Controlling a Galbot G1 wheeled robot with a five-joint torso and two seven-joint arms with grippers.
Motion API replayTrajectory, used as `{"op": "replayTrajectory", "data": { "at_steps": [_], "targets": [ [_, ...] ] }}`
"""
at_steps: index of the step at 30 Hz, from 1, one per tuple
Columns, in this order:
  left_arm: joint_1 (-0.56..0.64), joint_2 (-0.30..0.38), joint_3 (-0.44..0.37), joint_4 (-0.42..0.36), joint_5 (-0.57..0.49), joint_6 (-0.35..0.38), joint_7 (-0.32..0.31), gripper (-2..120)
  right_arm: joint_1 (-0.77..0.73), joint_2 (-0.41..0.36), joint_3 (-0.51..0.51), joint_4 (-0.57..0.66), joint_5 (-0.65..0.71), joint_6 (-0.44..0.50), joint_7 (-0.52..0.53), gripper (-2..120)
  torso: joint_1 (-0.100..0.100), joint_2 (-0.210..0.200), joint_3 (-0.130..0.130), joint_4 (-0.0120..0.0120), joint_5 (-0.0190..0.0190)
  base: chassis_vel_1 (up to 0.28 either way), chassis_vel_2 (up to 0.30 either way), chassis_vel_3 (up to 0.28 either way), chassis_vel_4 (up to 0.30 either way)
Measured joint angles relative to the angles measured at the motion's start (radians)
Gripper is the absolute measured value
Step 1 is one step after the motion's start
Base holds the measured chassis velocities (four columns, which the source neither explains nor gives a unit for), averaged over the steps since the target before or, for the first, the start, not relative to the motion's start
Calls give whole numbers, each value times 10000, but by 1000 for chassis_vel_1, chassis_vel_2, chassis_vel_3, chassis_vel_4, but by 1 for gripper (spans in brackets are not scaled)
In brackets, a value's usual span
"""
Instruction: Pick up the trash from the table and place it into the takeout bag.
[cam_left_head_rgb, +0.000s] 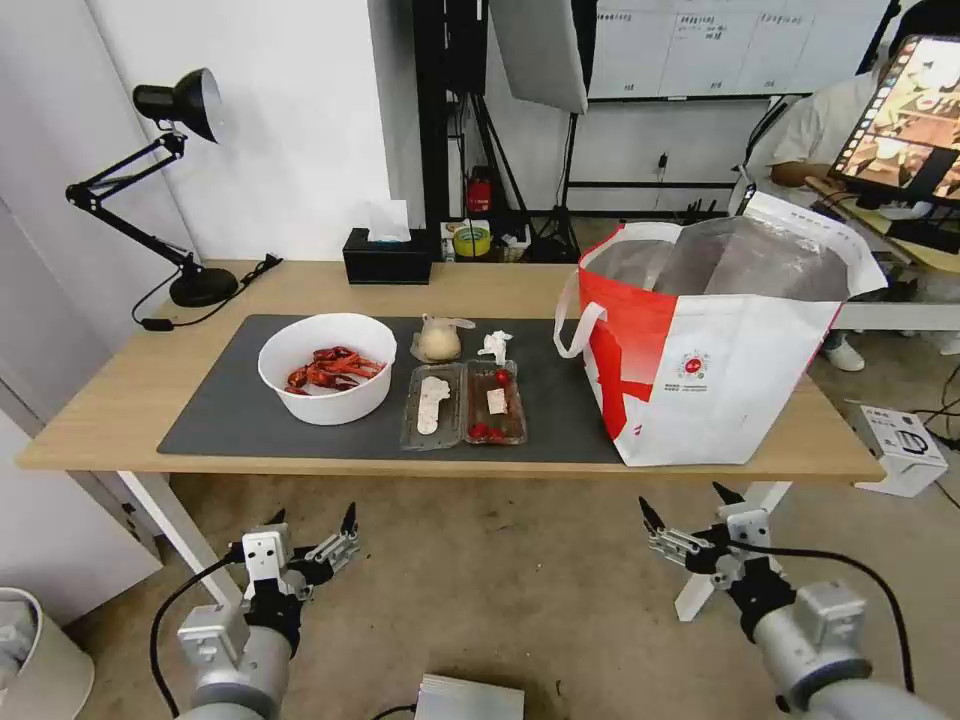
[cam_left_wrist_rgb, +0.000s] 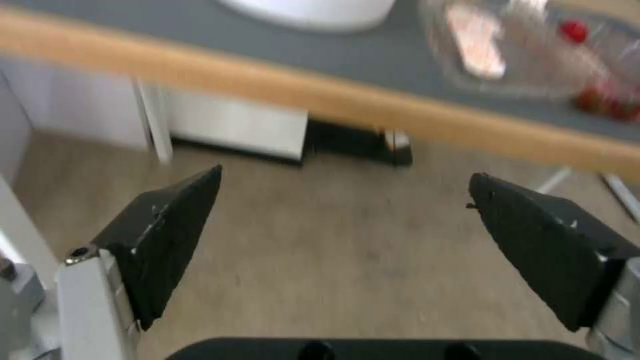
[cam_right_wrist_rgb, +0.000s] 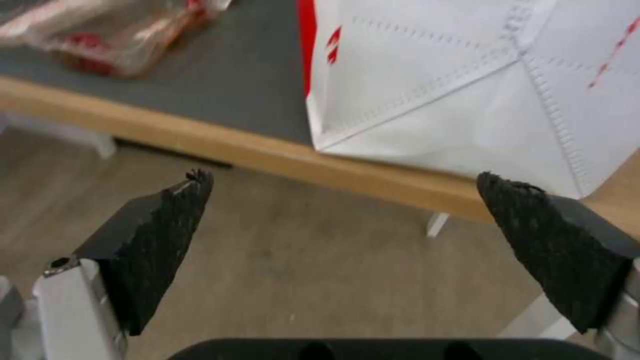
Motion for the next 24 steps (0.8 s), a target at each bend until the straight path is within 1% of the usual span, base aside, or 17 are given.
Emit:
{"op": "replayTrajectory", "data": {
  "at_steps": [1,2,3,4,5,9,24],
  "targets": [
    [-16,98,3,-33,-287,259,-133,100,27,-221,132,62,215,-276,-73,100,0,0,0,0,0,0,0,0,0],
    [-16,98,3,-33,-287,259,-133,100,27,-221,132,62,215,-276,-73,100,0,0,0,0,0,0,0,0,0],
    [-40,260,8,-88,-764,691,-359,100,57,-381,232,134,386,-466,-125,100,0,0,0,1,0,0,0,0,0],
    [-46,351,10,-119,-1040,895,-499,100,60,-421,251,149,433,-526,-141,100,0,0,0,0,0,0,0,0,0],
    [-23,413,8,-159,-1275,944,-597,100,60,-430,260,155,451,-546,-143,100,1,0,0,-2,0,0,0,0,0],
    [31,445,-11,-201,-1431,945,-669,100,60,-418,262,171,457,-550,-145,100,0,0,0,0,0,0,0,0,0],
    [93,417,-36,-310,-1366,863,-641,100,22,-314,234,216,421,-484,-124,100,0,0,0,-1,0,0,0,0,0]
  ]
}}
